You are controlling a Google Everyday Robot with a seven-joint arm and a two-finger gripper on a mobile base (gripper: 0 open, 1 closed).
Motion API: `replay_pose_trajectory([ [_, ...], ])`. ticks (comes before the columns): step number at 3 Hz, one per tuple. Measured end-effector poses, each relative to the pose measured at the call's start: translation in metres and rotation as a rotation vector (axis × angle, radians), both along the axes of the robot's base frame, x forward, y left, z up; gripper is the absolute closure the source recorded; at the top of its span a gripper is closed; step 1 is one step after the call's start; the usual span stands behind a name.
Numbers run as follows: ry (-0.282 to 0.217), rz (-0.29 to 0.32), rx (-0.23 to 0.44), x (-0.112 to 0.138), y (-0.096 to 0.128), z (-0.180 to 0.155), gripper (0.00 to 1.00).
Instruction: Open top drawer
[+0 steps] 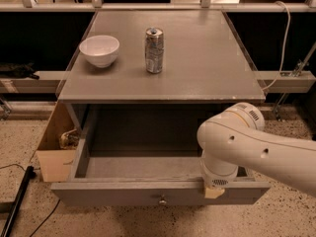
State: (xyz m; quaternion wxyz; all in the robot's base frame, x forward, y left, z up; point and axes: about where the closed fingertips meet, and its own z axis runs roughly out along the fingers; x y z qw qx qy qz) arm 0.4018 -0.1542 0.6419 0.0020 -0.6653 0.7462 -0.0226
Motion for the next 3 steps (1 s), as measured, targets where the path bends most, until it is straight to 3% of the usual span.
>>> replay_pose_trajectory([
  [3, 0.000, 0.000, 0.000, 0.0000, 0.0000, 0.0000, 0.10],
])
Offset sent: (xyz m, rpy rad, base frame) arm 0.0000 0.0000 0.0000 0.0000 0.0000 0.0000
